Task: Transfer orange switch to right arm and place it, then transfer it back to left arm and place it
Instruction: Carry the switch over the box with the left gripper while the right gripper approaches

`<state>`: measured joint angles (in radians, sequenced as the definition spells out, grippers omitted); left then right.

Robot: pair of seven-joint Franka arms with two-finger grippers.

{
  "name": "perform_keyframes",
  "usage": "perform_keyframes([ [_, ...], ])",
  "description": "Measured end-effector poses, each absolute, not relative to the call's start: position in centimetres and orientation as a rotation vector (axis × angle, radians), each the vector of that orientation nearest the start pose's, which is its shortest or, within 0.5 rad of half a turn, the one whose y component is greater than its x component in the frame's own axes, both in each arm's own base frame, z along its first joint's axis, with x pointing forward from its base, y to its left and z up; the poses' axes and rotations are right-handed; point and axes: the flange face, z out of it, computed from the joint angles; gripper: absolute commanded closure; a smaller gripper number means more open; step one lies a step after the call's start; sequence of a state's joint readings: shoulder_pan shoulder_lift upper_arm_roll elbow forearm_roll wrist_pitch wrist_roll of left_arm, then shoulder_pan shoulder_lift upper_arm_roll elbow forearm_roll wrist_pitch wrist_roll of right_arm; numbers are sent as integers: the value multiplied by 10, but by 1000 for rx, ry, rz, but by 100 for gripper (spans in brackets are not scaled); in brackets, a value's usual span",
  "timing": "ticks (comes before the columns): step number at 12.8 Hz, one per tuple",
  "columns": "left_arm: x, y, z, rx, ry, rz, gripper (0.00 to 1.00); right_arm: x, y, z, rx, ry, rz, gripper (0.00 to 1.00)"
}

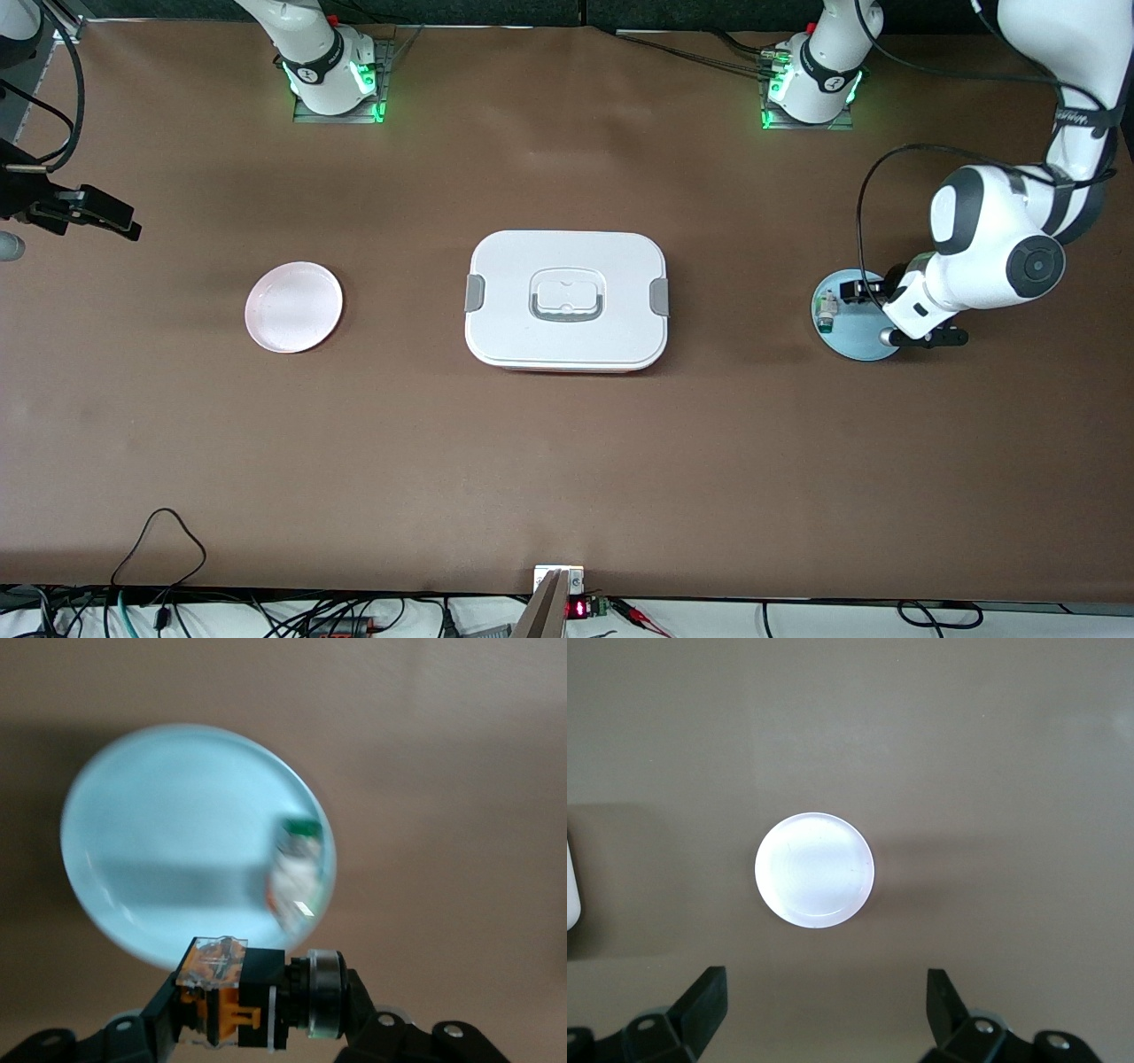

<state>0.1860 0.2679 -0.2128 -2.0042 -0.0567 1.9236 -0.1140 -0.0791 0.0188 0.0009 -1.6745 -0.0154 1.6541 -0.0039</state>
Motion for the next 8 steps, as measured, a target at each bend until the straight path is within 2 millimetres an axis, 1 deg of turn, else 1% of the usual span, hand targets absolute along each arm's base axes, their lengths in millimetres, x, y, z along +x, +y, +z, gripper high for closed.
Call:
perform_keyframes([
  [1, 555, -36, 328, -3182, -261, 656, 65, 562, -46, 572, -3153, 115, 63, 0],
  [3, 550, -69, 369, -3186, -440, 868, 65, 562, -45, 572, -3153, 114, 63, 0],
  [4, 549, -86, 388, -3169, -533, 946, 65, 562, -45, 572, -3152, 114, 63, 0],
  [5, 549, -108, 408, -3143, -624, 1005, 65, 562, -45, 572, -3152, 115, 64, 0],
  [6, 548, -133, 428, -3116, -701, 1044, 66, 562, -46, 572, -3152, 118, 64, 0],
  [8, 540, -189, 471, -3081, -828, 1110, 73, 562, -43, 572, -3117, 125, 61, 0],
])
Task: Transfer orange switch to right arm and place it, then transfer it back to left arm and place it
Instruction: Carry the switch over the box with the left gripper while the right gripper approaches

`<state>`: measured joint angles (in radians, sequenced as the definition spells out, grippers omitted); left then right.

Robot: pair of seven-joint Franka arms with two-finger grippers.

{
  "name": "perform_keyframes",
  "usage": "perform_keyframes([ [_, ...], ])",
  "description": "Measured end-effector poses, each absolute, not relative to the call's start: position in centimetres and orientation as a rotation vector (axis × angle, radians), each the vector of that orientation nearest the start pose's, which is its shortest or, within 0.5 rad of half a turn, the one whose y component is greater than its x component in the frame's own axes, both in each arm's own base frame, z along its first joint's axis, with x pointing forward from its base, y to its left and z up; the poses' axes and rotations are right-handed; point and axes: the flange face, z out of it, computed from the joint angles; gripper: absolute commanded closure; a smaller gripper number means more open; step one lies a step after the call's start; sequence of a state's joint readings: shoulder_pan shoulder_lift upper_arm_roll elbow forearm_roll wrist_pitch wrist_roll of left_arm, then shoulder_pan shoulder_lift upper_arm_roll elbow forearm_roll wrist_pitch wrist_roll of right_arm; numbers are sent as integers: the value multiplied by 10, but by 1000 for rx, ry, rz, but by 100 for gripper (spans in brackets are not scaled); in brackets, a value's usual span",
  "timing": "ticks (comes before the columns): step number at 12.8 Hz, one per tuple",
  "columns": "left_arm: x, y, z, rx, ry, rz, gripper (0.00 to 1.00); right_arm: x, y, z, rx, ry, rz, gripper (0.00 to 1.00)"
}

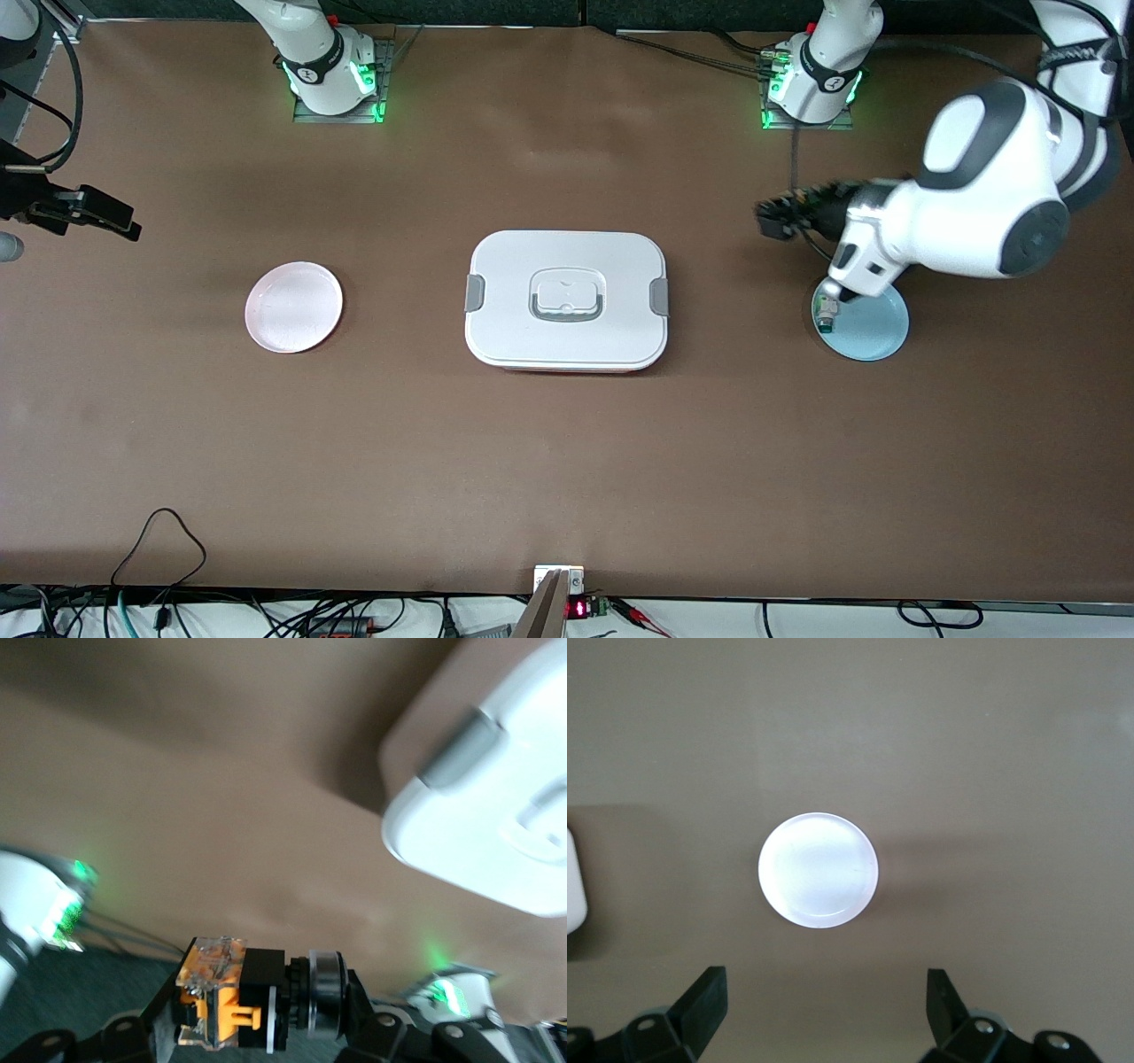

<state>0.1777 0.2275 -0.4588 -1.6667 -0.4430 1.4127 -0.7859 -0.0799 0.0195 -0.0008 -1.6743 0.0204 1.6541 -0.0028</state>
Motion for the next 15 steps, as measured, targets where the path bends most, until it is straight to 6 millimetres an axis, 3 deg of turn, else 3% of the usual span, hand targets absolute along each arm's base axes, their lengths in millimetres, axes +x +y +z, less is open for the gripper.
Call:
perform_keyframes([
  [1, 537, -210, 493, -3076, -906, 1171, 74, 562, -38, 572, -3060, 132, 56, 0],
  [3, 535, -231, 525, -3060, -1059, 1356, 74, 564, -24, 574, -2919, 148, 46, 0],
  [6, 534, -254, 562, -3005, -1225, 1597, 76, 569, -5, 573, -2735, 165, 50, 0],
  [9, 538, -292, 592, -2967, -1457, 1830, 76, 577, 16, 562, -2568, 172, 88, 0],
  [11, 543, -307, 591, -2846, -1582, 1969, 76, 586, 35, 551, -2412, 188, 126, 0],
  [15, 565, -308, 562, -2632, -1671, 2232, 82, 595, 85, 534, -2150, 191, 189, 0],
])
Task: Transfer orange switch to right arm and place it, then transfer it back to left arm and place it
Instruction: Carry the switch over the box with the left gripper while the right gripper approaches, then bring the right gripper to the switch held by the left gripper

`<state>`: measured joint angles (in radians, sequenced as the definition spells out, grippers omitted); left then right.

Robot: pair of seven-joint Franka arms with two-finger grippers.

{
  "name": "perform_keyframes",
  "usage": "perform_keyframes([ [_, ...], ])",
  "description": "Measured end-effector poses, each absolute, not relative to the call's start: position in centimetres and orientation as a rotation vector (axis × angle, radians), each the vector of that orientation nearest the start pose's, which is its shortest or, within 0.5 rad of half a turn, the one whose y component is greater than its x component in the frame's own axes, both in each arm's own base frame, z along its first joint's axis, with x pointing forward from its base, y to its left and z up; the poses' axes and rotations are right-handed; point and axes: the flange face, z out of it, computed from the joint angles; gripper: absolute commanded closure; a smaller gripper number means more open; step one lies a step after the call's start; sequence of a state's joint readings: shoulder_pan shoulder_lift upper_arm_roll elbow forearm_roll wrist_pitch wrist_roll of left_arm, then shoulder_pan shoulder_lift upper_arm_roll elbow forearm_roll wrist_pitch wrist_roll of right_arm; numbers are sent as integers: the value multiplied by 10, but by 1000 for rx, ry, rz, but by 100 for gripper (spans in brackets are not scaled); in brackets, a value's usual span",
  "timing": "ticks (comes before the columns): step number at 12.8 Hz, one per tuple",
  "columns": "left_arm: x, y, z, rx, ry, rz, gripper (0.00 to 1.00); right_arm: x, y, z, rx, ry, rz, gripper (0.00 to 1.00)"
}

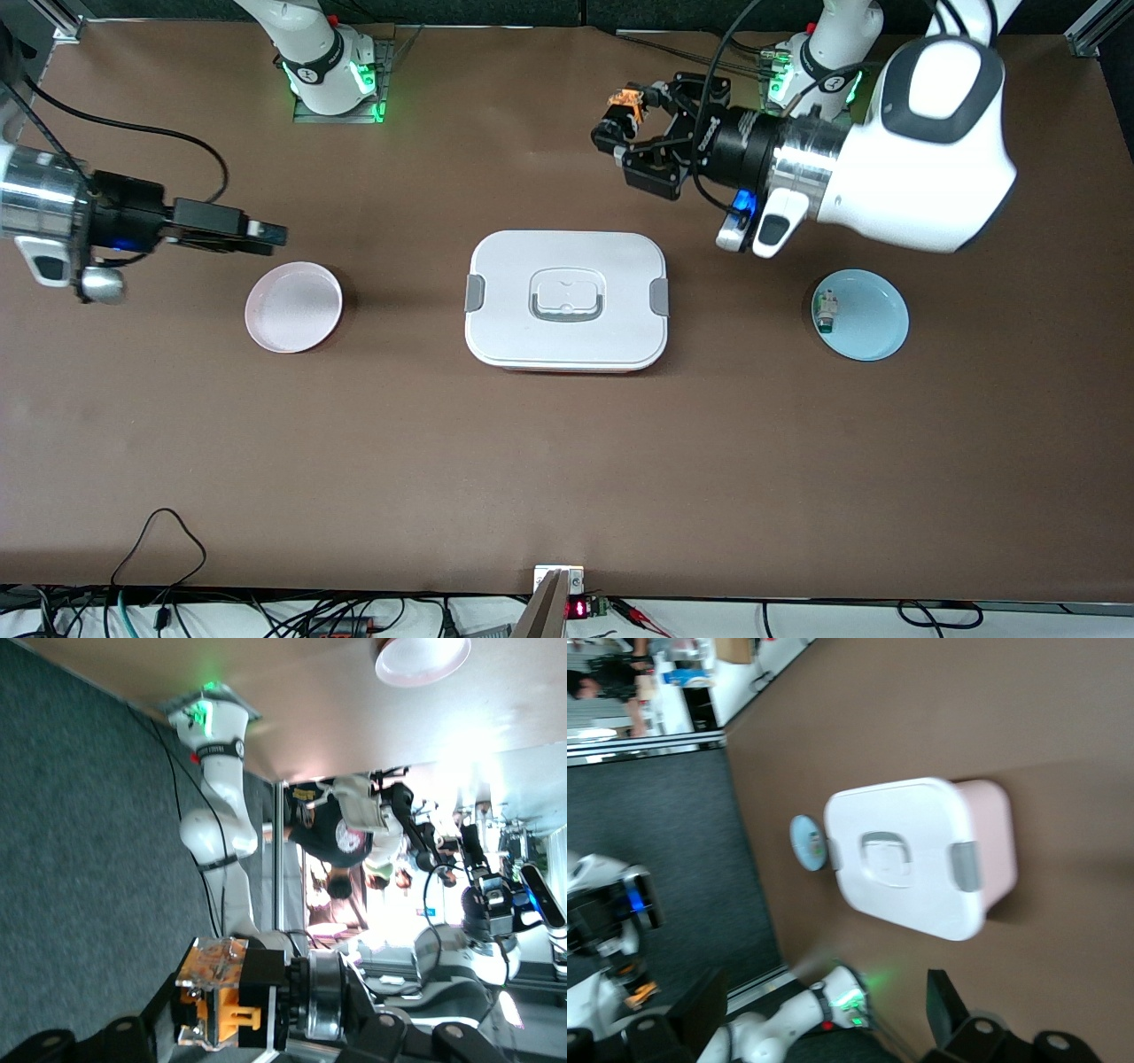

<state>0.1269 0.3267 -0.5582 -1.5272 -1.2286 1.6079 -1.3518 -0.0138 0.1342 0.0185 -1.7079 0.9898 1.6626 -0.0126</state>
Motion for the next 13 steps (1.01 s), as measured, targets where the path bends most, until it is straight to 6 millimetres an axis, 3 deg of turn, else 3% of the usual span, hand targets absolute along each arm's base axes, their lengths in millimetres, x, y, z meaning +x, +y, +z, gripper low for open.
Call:
perform_keyframes([
  [3, 577, -311, 551, 1573, 1129, -1471, 84, 593, 116, 528, -2007, 158, 186, 0],
  [8, 580, -343, 545, 1447, 1211, -1458, 83, 578, 163, 473, -1724, 120, 148, 0],
  [13, 583, -349, 544, 1387, 1244, -1437, 83, 568, 210, 477, -1572, 123, 162, 0],
])
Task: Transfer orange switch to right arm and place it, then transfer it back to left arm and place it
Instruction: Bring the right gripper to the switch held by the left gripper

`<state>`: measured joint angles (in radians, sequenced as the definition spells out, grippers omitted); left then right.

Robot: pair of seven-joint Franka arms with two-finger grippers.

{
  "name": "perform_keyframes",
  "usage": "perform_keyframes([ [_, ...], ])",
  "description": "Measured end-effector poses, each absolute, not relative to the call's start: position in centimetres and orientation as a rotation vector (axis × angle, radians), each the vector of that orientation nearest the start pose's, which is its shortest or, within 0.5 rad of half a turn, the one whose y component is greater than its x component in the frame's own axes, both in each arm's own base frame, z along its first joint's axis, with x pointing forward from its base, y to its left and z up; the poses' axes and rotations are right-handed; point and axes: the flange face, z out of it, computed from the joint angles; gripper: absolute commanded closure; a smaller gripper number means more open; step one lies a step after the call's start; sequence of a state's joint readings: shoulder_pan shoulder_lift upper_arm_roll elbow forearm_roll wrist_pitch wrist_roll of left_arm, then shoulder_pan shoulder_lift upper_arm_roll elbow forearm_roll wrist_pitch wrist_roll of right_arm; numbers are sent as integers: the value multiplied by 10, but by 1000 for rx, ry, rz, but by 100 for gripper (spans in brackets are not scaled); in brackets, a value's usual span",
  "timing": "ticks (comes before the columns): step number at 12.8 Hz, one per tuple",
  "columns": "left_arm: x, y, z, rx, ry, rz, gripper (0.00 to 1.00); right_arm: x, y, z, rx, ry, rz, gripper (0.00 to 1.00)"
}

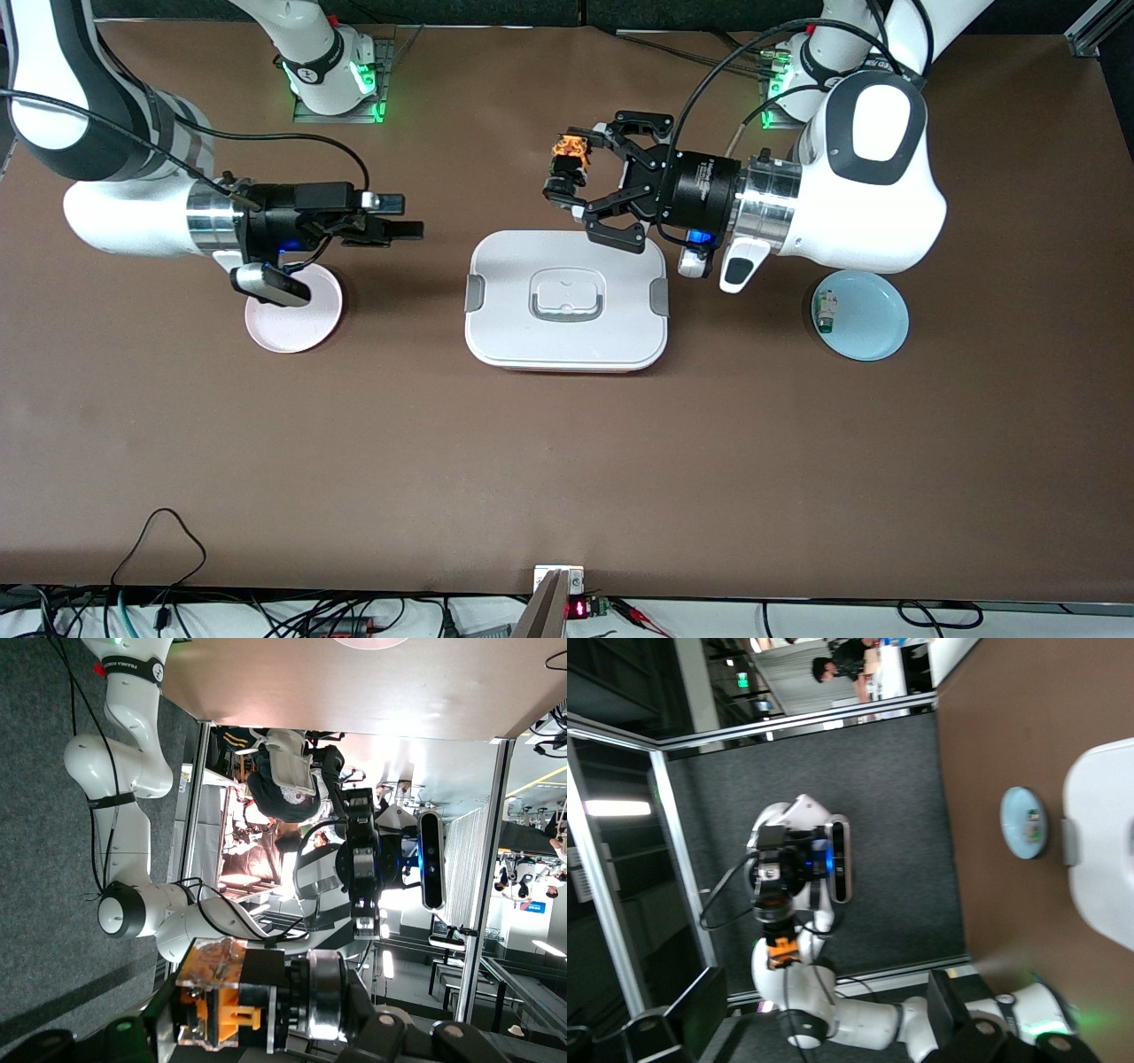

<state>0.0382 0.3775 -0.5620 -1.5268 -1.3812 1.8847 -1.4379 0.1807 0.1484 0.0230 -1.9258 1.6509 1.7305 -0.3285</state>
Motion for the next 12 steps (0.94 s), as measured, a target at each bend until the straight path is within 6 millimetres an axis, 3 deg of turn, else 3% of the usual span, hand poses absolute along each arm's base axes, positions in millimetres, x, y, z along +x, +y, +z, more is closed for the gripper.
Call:
perform_keyframes([
  [5, 584, -350, 542, 1377, 1261, -1449, 83, 548, 283, 482, -1479, 119, 162, 0],
  [12, 587, -347, 540, 1370, 1267, -1450, 82, 531, 331, 485, -1364, 159, 209, 0],
])
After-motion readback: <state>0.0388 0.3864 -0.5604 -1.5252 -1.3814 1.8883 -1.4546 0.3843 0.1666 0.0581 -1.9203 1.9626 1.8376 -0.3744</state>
